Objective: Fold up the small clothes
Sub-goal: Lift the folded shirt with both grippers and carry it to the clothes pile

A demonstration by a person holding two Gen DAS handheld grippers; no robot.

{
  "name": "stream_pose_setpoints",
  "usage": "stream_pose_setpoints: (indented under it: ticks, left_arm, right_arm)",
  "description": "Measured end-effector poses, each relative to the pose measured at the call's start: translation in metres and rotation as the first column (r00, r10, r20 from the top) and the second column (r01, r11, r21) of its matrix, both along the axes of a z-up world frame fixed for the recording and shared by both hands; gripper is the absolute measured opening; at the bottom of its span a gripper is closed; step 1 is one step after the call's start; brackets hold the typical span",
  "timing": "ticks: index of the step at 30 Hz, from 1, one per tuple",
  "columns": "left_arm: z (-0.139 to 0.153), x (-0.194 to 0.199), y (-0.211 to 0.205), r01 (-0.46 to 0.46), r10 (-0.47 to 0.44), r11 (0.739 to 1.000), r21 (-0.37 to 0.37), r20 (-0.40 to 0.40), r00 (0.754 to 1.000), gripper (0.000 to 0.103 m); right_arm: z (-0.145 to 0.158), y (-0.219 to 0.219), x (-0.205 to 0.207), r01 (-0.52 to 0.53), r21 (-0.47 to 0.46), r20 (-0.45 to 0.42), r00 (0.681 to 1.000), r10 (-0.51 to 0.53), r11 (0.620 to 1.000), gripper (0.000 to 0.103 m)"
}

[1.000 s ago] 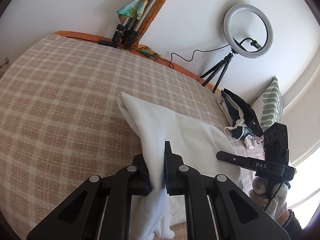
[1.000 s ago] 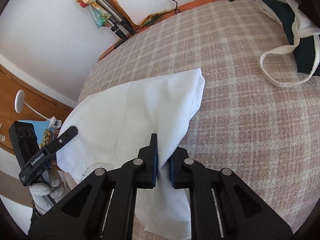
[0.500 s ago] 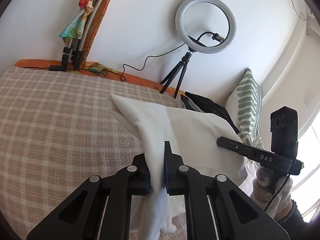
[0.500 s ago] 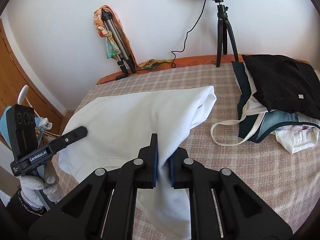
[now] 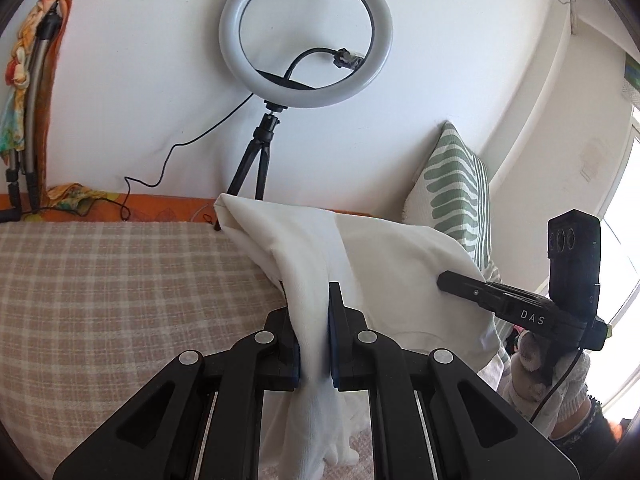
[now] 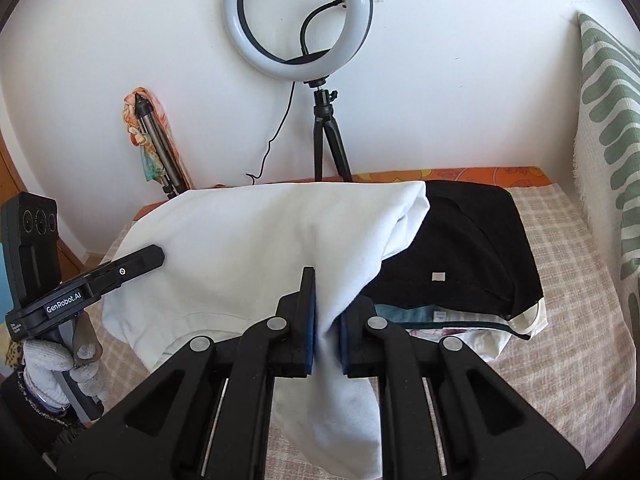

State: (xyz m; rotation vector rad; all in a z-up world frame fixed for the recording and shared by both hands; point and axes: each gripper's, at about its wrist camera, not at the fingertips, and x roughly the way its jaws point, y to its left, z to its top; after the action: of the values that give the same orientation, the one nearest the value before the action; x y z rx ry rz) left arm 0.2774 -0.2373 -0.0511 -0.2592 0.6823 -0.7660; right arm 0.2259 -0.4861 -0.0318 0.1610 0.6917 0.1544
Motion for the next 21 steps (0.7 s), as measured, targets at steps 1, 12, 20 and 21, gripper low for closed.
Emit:
stream_pose_setpoints:
  ticks: [1,12,20,21]
  left_arm:
    - [0.002,0.004,-0.010,0.008,-0.008,1.000,0.003,0.005,1.000,0.008]
    - [0.012,0.039,-0.099,0.046,-0.046,0.999,0.001,0.035,0.998,0.008]
    - [0.005,0.052,-0.135,0.051,-0.052,0.998,0.026,0.046,0.998,0.008]
    - [0.004,0.055,-0.138,0.048,-0.049,0.998,0.031,0.046,0.998,0.008]
  right_arm:
    - [0.002,-0.010,0.003,0.011,-0.002,0.002,1.000,-0.011,1.000,0.010]
    - [0.023,-0.093,0.034,0.098,-0.088,0.054,0.994,-0.094,0.991,0.010]
    - [0.018,-0.129,0.057,0.132,-0.095,0.064,0.990,-0.127,0.987,0.010]
    - [0.016,-0.131,0.060,0.132,-0.096,0.065,0.990,-0.127,0.987,0.010]
